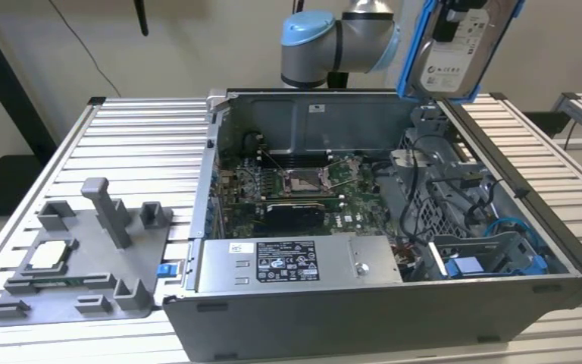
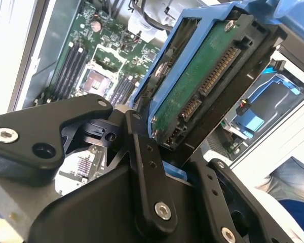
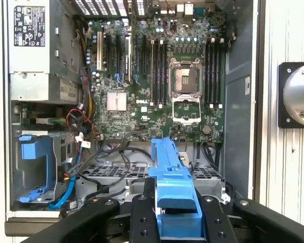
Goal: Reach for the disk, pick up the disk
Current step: 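Pick up the disk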
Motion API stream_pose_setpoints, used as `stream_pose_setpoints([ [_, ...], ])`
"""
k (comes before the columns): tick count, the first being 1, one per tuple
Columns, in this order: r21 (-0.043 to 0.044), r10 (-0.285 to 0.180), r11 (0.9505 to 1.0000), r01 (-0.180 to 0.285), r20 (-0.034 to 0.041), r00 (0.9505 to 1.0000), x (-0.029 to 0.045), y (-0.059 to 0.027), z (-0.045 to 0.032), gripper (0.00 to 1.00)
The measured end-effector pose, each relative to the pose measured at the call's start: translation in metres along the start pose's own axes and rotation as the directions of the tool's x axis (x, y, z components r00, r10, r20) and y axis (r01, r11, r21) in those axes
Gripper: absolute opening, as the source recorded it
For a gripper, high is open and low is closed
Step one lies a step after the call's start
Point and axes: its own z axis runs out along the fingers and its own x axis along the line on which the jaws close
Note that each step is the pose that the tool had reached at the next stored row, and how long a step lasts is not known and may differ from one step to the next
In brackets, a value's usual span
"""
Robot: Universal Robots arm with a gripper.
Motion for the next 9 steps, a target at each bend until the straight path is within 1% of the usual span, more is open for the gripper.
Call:
stream_pose_setpoints([
  [9,0.0,0.0,1.0,0.0,0.0,1.0,0.0081,-0.0002,0.0,0.0],
])
